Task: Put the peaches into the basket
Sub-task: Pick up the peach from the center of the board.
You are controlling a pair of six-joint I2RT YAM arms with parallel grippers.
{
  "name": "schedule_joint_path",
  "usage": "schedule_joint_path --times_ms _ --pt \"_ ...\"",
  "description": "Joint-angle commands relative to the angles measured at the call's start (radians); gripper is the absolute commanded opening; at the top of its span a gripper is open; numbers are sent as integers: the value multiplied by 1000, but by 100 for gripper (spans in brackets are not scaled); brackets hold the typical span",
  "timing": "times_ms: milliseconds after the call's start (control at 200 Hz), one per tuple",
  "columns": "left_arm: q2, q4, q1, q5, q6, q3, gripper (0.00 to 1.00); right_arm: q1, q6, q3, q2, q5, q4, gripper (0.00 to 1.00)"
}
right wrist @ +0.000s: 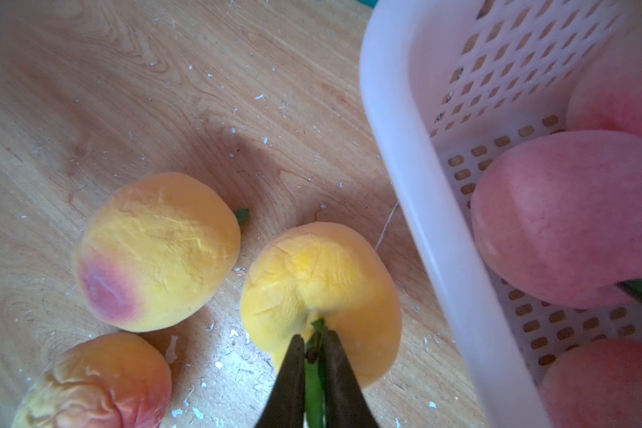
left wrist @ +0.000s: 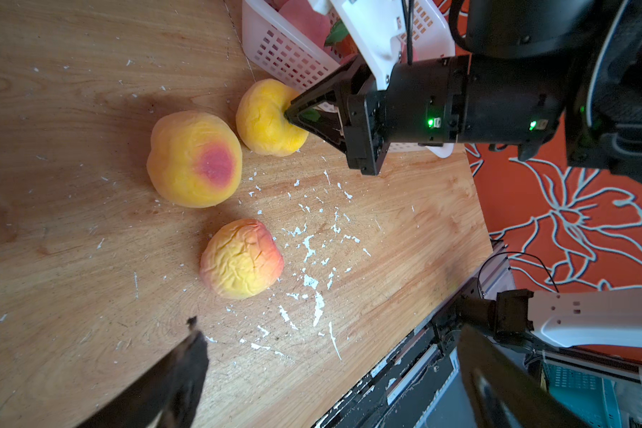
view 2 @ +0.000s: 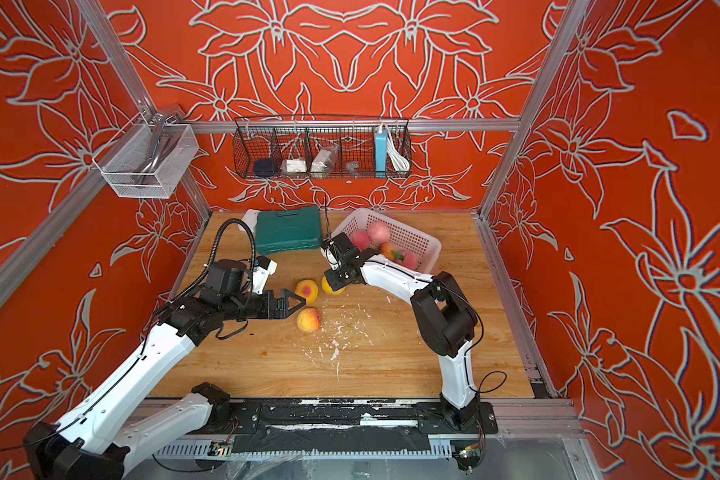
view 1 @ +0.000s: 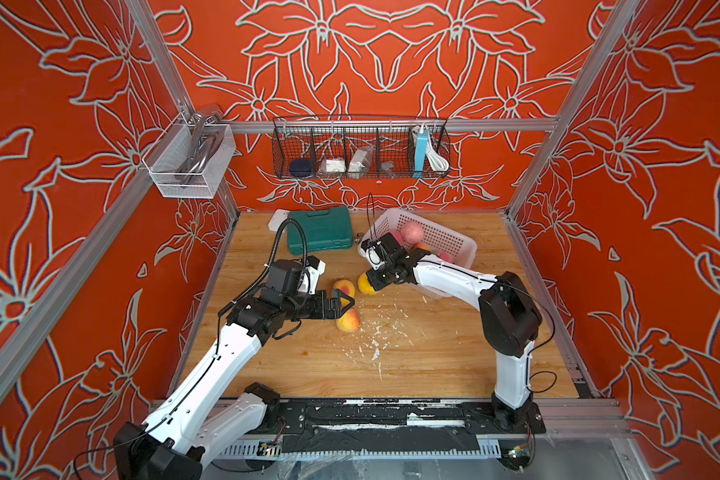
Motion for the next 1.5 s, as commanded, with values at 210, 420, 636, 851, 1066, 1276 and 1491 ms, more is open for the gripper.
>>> schedule_joint_path --times_ms 210,420,636,851,1066,1276,1491 --pt "-27 8 -3 -4 0 33 99 5 -6 -1 -37 23 -29 3" --pt "-50 -5 -2 -5 -7 32 99 6 3 -29 -72 18 -22 0" --pt "-65 -15 -3 -10 -13 28 99 6 1 -58 -126 28 -25 0" --pt "-65 -5 -3 -1 -27 26 99 5 -12 -69 -187 36 -48 0" --pt "-36 8 -3 16 -37 28 99 4 -24 -64 -258 67 -75 0" --pt "-26 23 -4 10 -37 39 99 -12 -50 -42 -318 102 -112 0" --pt "8 34 -14 12 -26 68 99 -78 -59 -47 -366 81 -95 0"
